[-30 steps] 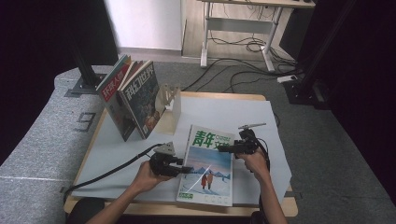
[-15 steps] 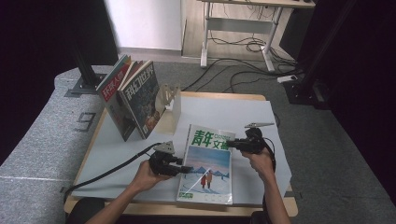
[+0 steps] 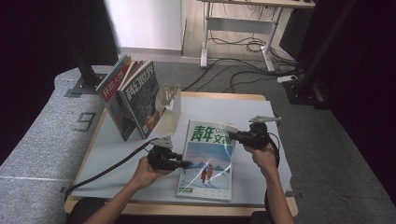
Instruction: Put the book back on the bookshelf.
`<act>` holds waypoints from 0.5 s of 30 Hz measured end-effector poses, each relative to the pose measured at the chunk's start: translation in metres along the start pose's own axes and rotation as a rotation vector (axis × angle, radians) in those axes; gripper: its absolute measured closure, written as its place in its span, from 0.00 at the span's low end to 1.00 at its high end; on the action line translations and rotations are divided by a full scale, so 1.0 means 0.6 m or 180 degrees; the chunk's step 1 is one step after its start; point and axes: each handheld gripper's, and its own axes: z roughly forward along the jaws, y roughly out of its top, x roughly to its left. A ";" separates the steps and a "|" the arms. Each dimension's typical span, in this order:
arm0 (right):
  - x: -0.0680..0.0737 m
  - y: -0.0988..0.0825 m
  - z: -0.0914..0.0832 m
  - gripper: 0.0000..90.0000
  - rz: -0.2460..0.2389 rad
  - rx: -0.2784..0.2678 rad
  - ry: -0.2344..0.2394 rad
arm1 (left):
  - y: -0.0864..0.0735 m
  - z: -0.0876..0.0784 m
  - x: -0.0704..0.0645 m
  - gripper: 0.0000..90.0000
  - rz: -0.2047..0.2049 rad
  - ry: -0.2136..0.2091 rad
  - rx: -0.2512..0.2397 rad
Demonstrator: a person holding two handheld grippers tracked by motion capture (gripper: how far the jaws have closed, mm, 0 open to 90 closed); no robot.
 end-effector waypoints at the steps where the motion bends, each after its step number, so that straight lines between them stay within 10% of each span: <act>1: 0.002 0.003 -0.002 0.84 -0.0011 -0.0031 -0.0003 | 0.003 -0.002 0.000 0.75 0.0009 0.0025 -0.0029; 15: 0.060 0.073 -0.053 0.85 -0.0340 -0.0422 0.0002 | 0.040 -0.021 -0.006 0.78 0.0333 0.0761 -0.0197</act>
